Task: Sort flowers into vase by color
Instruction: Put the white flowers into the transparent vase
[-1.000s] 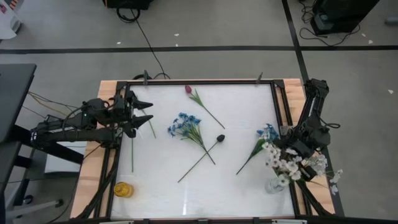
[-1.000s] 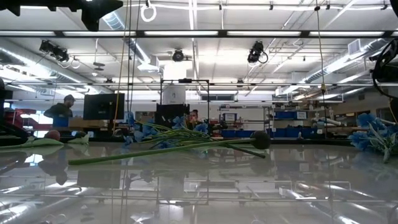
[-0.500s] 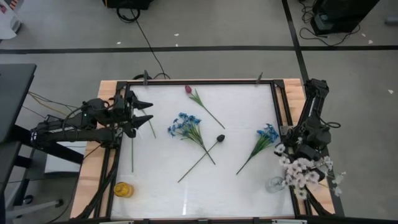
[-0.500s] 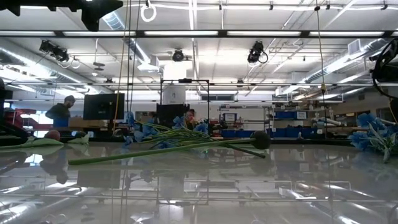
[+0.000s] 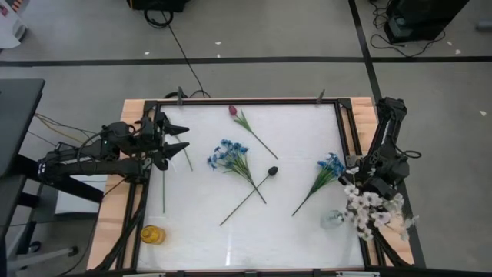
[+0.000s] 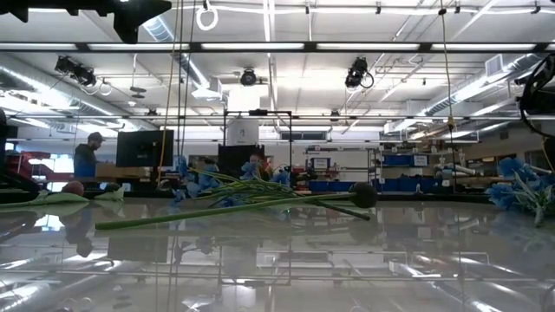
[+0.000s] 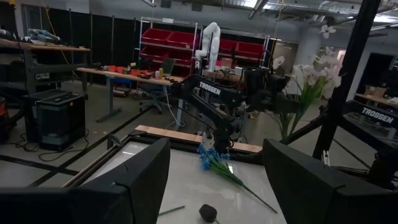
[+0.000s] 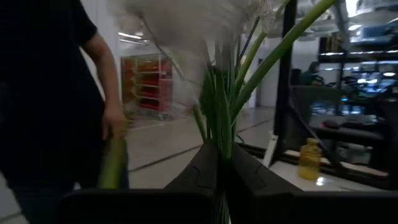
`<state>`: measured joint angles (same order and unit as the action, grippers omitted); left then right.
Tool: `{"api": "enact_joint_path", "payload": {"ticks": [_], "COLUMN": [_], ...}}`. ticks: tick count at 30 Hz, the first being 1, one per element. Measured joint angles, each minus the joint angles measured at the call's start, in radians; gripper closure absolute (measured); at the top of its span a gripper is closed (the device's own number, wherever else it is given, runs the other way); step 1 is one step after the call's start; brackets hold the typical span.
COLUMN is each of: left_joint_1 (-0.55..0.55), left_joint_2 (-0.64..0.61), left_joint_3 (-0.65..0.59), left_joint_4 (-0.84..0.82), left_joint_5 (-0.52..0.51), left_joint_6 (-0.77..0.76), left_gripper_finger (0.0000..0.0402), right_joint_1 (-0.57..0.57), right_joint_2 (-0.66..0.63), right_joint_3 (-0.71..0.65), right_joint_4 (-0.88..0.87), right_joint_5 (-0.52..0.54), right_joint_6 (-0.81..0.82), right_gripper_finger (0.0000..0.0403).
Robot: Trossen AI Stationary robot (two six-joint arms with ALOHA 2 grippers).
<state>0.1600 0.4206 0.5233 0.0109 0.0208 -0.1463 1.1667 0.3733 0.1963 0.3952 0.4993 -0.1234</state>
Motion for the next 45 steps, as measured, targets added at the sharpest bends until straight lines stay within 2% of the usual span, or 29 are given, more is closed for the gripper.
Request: {"api": "enact_joint_path", "payload": {"ticks": [7,15,20,25,28,31,37,45], "left_joint_1": [0.0,0.0,0.0,0.0,0.0,0.0,0.0,0.0], "left_joint_2": [0.0,0.0,0.0,0.0,0.0,0.0,0.0,0.0], "left_joint_3": [0.0,0.0,0.0,0.0,0.0,0.0,0.0,0.0], "left_joint_4": [0.0,0.0,0.0,0.0,0.0,0.0,0.0,0.0], "left_joint_5": [0.0,0.0,0.0,0.0,0.0,0.0,0.0,0.0], "left_joint_6": [0.0,0.0,0.0,0.0,0.0,0.0,0.0,0.0], "left_gripper_finger": [0.0141,0.0141,0.0141,0.0141,0.0141,0.0141,0.0141,0.0141], "right_joint_1": [-0.028,-0.064,-0.064,-0.063,-0.063,-0.063,-0.076,-0.114], "right_joint_2": [0.0,0.0,-0.002,-0.002,-0.001,-0.001,-0.001,0.003], "right_joint_3": [0.0,0.0,0.0,0.0,0.0,0.001,0.092,0.25], "right_joint_4": [0.004,0.051,0.111,0.03,-0.012,-0.001,-0.083,-0.195], "right_joint_5": [0.084,0.068,0.088,0.076,0.056,0.078,0.203,0.297], "right_joint_6": [-0.007,0.025,0.042,0.121,0.174,0.181,0.153,0.152], "right_gripper_finger": [0.0379,0.036,0.0334,0.0301,0.0295,0.0311,0.0388,0.0387]}}
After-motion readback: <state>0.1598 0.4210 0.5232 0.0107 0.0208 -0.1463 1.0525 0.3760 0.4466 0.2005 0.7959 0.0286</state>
